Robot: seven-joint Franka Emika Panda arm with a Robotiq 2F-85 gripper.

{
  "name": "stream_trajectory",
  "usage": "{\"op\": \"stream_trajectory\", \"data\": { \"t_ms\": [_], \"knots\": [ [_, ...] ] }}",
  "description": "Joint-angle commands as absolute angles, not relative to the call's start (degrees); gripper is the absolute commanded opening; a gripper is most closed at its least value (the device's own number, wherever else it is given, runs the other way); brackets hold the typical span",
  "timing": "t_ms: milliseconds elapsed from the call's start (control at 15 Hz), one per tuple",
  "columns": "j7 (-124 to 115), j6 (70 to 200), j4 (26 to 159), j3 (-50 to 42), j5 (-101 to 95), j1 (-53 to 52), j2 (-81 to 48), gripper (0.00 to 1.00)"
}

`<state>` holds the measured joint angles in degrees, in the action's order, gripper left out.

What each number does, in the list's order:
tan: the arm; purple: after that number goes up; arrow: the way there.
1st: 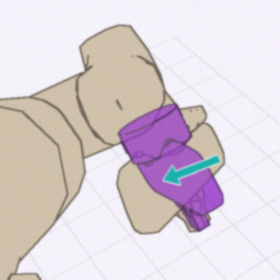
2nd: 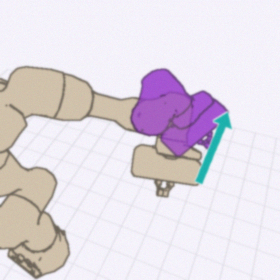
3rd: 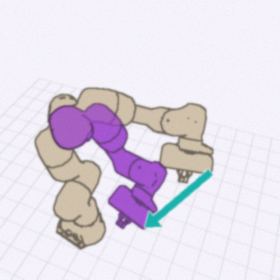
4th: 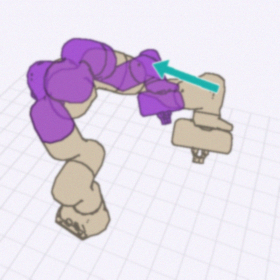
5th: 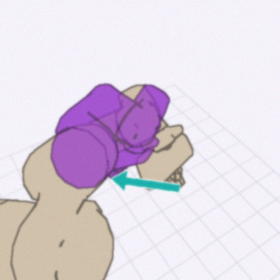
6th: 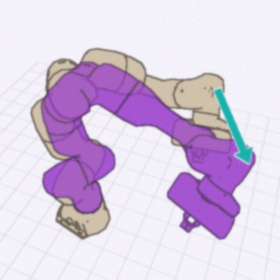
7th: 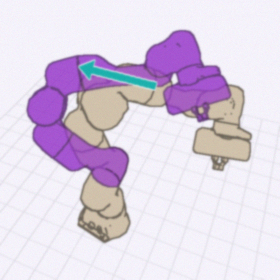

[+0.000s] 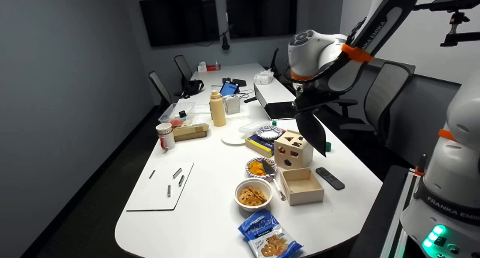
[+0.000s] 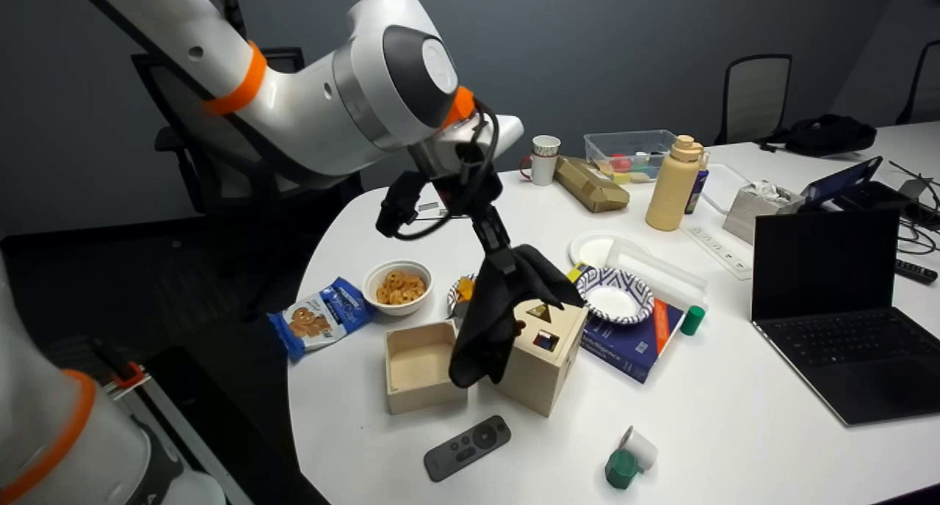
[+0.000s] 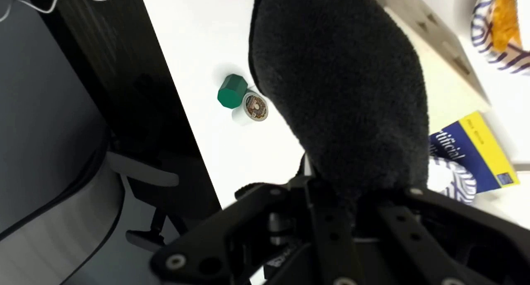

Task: Move the grey towel to the right

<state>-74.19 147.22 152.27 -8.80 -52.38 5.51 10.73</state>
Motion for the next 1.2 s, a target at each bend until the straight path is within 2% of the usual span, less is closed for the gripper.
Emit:
{"op": "stream_trajectory", "data": {
  "t_ms": [0, 467, 667, 733, 800, 1133],
  "knots": [
    [-70.5, 161.1, 156.6, -14.4, -57.6, 14.6, 11.9, 0.02],
    [-52.8, 188.1, 156.4, -27.7, -54.9, 18.7, -4.7, 0.02],
    [-52.5, 195.1, 155.4, -26.9, -56.0, 21.5, -12.3, 0.02],
    [-43.1, 196.0, 157.1, -24.3, -45.4, 23.1, -13.2, 0.02],
    [-52.1, 196.7, 154.7, -24.6, -54.7, 24.5, -15.5, 0.02],
    [-52.2, 195.3, 151.7, -18.7, -54.1, 30.8, -18.9, 0.02]
  ]
}}
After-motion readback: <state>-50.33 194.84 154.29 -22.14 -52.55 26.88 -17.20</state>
